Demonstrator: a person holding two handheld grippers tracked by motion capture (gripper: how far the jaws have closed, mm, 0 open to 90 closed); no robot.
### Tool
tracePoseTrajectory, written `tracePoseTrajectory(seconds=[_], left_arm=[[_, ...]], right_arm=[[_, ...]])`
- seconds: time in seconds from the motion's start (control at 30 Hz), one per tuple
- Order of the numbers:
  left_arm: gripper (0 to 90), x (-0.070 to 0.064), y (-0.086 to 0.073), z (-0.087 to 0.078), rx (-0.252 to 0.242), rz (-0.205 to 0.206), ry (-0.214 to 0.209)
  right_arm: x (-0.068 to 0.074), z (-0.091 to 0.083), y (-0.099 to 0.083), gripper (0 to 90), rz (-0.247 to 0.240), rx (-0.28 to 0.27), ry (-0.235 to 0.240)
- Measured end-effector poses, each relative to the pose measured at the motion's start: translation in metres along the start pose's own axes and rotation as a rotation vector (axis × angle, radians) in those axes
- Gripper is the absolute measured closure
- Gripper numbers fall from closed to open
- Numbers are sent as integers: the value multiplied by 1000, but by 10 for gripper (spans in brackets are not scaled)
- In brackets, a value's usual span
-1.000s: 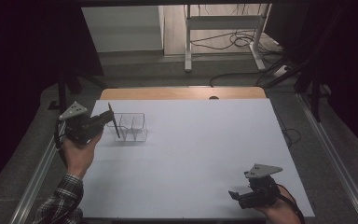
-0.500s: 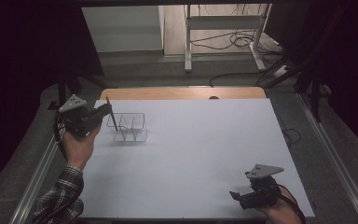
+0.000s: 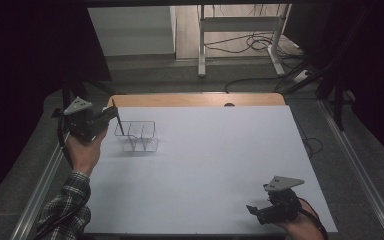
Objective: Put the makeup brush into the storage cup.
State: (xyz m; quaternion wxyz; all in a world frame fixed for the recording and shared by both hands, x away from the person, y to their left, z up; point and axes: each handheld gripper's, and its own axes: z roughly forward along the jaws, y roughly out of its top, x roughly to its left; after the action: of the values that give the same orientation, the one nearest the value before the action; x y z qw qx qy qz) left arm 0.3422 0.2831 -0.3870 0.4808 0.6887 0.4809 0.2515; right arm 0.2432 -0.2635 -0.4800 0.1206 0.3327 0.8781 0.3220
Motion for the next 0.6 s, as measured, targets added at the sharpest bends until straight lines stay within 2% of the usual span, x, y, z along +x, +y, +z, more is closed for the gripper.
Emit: tracePoseTrajectory(seconds=[0.6], left_arm=[[831, 12, 1, 18, 8, -15, 29]], right_arm=[[-3, 0, -2, 78, 11, -4, -17]])
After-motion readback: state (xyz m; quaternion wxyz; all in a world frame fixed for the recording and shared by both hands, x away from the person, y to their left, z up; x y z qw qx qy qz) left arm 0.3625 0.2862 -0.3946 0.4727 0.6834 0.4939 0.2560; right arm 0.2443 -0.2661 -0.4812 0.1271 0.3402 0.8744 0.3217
